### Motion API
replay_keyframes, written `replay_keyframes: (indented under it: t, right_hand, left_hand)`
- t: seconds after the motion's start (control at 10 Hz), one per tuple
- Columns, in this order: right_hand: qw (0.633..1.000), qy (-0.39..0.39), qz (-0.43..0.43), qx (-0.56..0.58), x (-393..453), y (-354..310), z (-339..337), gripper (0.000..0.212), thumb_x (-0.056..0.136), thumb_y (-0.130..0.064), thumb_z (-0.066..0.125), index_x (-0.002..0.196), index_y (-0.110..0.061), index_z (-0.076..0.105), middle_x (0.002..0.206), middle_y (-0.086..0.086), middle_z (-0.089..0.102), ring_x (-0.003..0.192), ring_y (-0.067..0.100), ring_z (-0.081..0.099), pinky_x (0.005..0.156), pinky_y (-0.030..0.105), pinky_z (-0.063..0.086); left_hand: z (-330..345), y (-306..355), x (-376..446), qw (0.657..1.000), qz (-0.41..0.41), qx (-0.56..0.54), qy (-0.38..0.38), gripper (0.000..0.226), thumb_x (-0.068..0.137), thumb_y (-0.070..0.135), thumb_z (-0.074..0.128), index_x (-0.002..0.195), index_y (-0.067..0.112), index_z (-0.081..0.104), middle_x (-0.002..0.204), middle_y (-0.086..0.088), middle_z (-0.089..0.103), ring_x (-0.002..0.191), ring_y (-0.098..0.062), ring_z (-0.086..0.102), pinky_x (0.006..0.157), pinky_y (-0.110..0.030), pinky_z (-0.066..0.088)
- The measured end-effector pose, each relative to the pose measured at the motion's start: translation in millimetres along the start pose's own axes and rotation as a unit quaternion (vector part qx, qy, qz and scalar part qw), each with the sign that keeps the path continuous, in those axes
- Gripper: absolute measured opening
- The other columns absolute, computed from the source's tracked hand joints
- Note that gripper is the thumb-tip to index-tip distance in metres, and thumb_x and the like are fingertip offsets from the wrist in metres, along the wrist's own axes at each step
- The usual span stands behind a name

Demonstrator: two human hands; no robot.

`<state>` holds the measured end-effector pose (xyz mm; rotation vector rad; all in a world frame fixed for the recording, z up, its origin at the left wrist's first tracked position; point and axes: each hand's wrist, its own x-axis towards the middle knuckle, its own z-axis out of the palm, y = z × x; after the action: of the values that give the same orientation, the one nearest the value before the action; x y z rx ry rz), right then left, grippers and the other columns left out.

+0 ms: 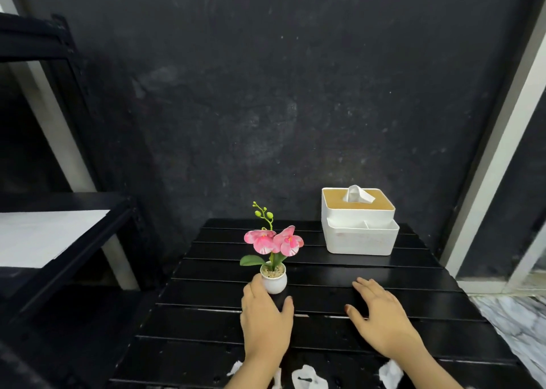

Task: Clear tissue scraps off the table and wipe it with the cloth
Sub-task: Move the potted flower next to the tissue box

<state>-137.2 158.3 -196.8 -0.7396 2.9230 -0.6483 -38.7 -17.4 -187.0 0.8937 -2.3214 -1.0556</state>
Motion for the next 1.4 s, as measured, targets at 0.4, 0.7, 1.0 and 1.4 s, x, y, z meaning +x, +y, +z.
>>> replay_keyframes:
  t: [0.4, 0.7, 1.0, 1.4]
  right_hand:
    - [1.000, 0.004, 0.002, 0.005, 0, 1, 1, 0.058, 0.090, -0.044, 0.043, 0.141, -0.021, 0.027, 0.153, -0.005, 0.023, 0.143, 0.013, 0.011, 0.119, 0.032, 0.011]
    - [1.000, 0.005, 0.006, 0.008, -1, 0, 0, 0.058, 0.090, -0.044, 0.043, 0.141, -0.022, 0.027, 0.153, -0.006, 0.023, 0.143, 0.013, 0.011, 0.119, 0.032, 0.011]
    - [1.000, 0.002, 0.007, 0.014, -2, -2, -1, 0.058, 0.090, -0.043, 0.043, 0.141, -0.022, 0.027, 0.153, -0.007, 0.023, 0.143, 0.012, 0.011, 0.119, 0.033, 0.010]
    - [1.000, -0.010, 0.011, -0.006, 4, 2, 2, 0.070, 0.081, -0.060, 0.028, 0.142, -0.026, 0.022, 0.154, -0.013, 0.018, 0.143, 0.007, 0.007, 0.118, 0.029, 0.005]
  left_hand:
    - [21, 9, 24, 0.991, -0.110, -0.002, 0.077, 0.054, 0.077, 0.046, 0.066, 0.123, 0.024, 0.050, 0.123, 0.003, 0.054, 0.116, -0.020, 0.046, 0.097, -0.046, 0.030]
    - [19, 13, 27, 0.989, -0.110, -0.020, 0.101, 0.043, 0.077, 0.045, 0.066, 0.115, 0.027, 0.058, 0.119, 0.003, 0.059, 0.110, -0.021, 0.047, 0.090, -0.041, 0.030]
    - [20, 19, 42, 0.997, -0.031, -0.021, 0.069, 0.035, 0.074, 0.040, 0.069, 0.103, 0.022, 0.063, 0.104, 0.005, 0.062, 0.102, -0.018, 0.054, 0.083, -0.030, 0.027]
    - [55, 42, 91, 0.992, -0.042, -0.121, 0.023, 0.029, 0.072, 0.040, 0.072, 0.093, 0.020, 0.066, 0.090, 0.006, 0.054, 0.092, -0.022, 0.059, 0.091, -0.045, 0.048]
